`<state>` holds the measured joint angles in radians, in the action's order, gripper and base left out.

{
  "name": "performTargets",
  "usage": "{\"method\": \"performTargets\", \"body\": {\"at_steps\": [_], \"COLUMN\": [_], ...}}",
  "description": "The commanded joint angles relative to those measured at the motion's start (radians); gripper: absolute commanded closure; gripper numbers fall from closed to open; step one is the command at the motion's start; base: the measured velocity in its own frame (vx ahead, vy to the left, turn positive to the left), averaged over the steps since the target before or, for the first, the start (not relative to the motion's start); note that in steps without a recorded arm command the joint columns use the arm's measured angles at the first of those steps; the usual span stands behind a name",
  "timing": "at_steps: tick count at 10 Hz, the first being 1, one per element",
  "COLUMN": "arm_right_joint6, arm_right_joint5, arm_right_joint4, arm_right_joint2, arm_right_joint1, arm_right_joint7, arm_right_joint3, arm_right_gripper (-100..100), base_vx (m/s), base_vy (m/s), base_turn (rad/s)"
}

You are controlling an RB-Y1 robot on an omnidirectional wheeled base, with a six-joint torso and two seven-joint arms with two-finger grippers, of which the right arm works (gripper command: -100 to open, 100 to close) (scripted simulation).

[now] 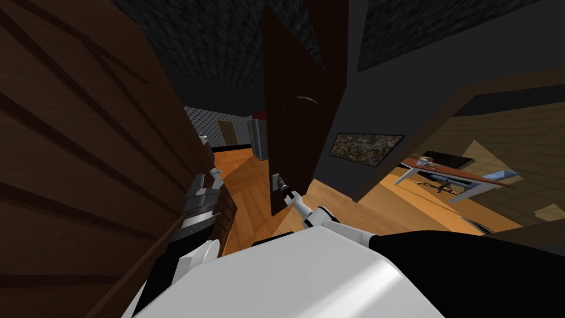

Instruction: Push the door open

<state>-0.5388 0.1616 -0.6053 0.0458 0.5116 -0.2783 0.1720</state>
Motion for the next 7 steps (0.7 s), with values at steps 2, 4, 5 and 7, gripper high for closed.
{"method": "performTargets", "body": {"at_steps": [2,4,5,7], "arm_right_joint6": [0.026,0.033,0.035,0.047], "arm_right_joint5": [0.001,-0.008,-0.012,-0.01], "arm_right_joint4": [-0.056,-0.054,-0.053,-0.056], "arm_right_joint2": [0.021,0.012,0.008,0.011], "arm_right_joint1": [-0.022,-0.022,-0.022,-0.031], "arm_right_joint7": [-0.008,0.024,0.035,0.032], "arm_right_joint3": [0.0,-0.032,-0.042,-0.036], "arm_right_gripper": [100,100,100,-100], "base_vx": [-0.005,0.09,0.109,0.012], "base_vy": [-0.006,0.078,0.098,0.04], "base_turn": [0.0,-0.125,-0.084,-0.041]}}
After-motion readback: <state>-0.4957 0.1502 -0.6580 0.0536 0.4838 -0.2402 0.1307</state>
